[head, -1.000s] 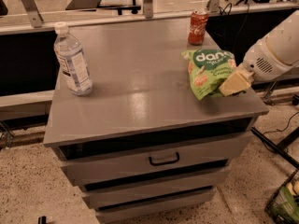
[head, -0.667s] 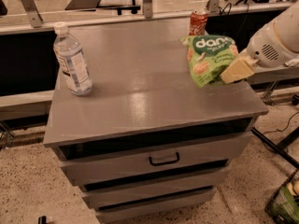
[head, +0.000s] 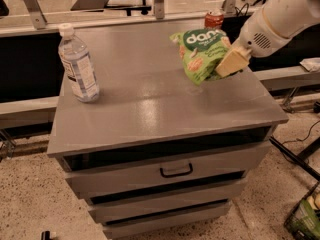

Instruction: Move green rice chip bag near blue plastic bottle

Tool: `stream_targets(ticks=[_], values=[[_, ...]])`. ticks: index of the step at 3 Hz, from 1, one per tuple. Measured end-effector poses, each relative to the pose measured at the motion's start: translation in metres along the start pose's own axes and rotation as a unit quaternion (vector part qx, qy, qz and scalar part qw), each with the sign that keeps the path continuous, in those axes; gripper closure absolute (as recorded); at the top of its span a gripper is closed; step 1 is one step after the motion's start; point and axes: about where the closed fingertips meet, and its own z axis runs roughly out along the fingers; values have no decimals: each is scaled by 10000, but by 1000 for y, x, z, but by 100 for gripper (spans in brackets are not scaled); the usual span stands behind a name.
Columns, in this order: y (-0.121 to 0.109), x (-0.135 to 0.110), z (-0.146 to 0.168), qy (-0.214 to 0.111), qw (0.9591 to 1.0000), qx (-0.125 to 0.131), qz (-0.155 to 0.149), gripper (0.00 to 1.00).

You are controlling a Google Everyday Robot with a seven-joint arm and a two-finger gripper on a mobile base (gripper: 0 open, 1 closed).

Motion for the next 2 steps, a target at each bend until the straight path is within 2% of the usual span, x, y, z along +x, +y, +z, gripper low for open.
stream_targets(ticks=[1,2], values=[[0,-26,28,-83,9990,-277,-330,100],[5,-49,52,-302,9957,-614,-626,100]])
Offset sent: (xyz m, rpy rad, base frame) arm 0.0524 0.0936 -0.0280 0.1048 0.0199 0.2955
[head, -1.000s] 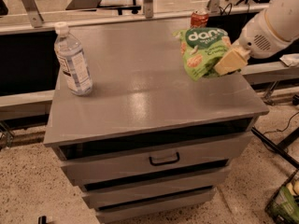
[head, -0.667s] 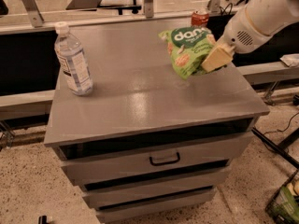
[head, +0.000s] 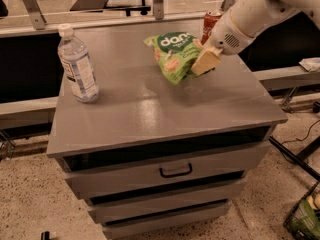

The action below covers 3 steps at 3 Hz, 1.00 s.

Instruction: Move green rice chip bag near blue plastic bottle

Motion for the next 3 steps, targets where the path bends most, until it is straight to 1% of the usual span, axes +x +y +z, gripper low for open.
stream_targets(ticks=[1,2,3], values=[[7,-22,25,-192,9987,-360,-297,100],[26,-54,54,-217,9945,-773,-675,100],[37,-73,71,-159,9914,-975,-858,100]])
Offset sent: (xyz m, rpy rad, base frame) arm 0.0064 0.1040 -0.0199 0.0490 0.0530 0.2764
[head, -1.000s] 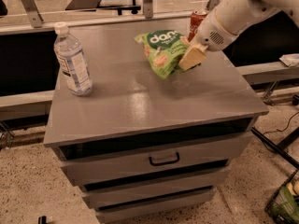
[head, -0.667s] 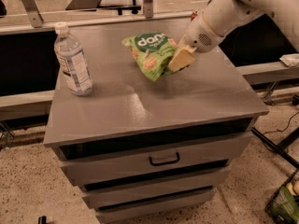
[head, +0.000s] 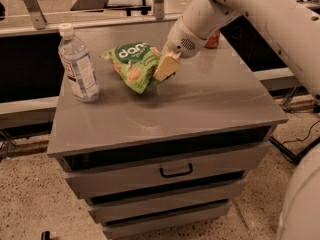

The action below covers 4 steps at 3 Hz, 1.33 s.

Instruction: Move green rice chip bag near blue plastic bottle

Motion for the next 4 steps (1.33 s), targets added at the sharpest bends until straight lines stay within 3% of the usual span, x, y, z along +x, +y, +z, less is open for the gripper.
stream_targets(ticks=[3,4], values=[[3,-25,34,179,9992,-283,-234,100],[5,-26,39,234,9989,-324,-258,82]])
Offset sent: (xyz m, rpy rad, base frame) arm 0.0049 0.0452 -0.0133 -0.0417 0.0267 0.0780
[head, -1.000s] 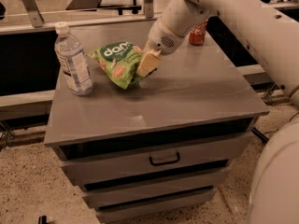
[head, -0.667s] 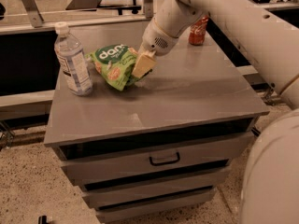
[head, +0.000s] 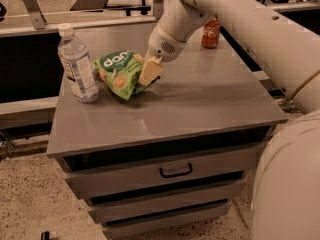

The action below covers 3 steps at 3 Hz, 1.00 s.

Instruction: Move green rice chip bag near blue plastic bottle

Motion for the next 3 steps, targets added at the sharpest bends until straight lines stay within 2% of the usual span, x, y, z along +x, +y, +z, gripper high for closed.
stream_targets(ticks=[1,3], values=[[1,2,6,-16,9999,-95,47,51],[1,0,11,-14,9999,-119,36,4]])
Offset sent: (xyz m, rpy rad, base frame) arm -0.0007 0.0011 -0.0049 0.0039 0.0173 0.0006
